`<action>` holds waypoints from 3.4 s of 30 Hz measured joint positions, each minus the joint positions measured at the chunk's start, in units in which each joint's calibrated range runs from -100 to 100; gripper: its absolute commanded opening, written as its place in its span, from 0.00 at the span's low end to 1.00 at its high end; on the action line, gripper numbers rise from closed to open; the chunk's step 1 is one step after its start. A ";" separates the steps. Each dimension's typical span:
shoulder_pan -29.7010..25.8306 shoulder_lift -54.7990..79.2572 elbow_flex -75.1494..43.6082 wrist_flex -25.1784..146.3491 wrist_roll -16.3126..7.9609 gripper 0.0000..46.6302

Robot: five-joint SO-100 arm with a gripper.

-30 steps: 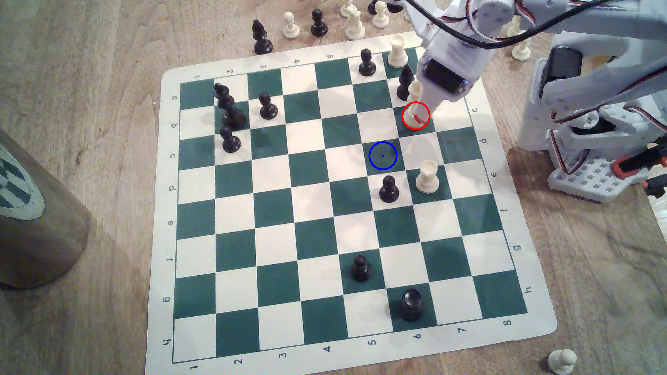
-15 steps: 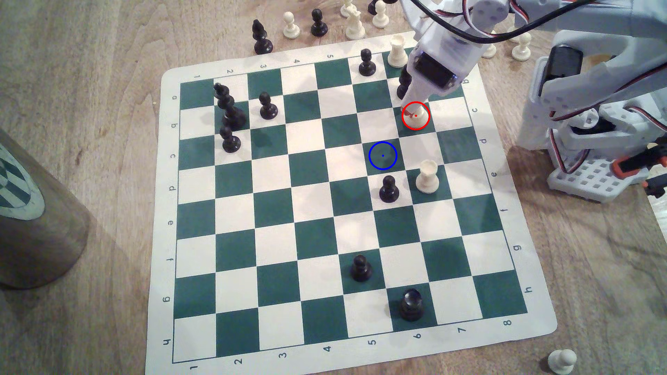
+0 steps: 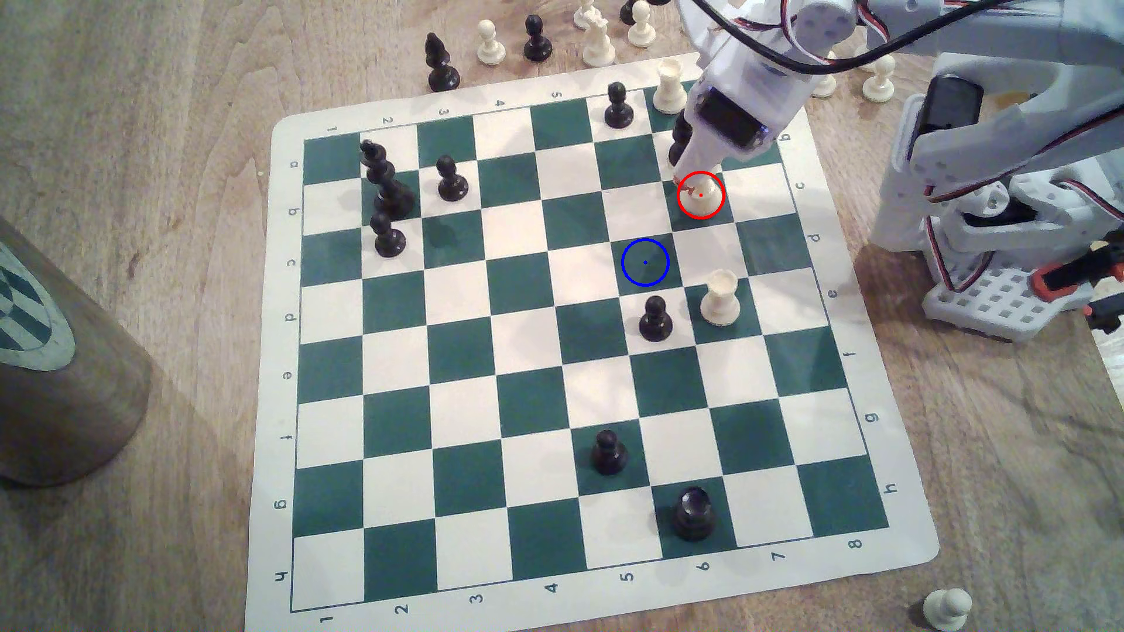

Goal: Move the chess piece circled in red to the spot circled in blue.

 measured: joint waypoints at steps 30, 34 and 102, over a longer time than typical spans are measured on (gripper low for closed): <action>-4.35 -8.13 -10.39 11.95 -1.47 0.01; -8.41 -5.36 -18.53 14.74 -2.93 0.00; -14.16 21.95 -13.19 -7.33 -3.76 0.46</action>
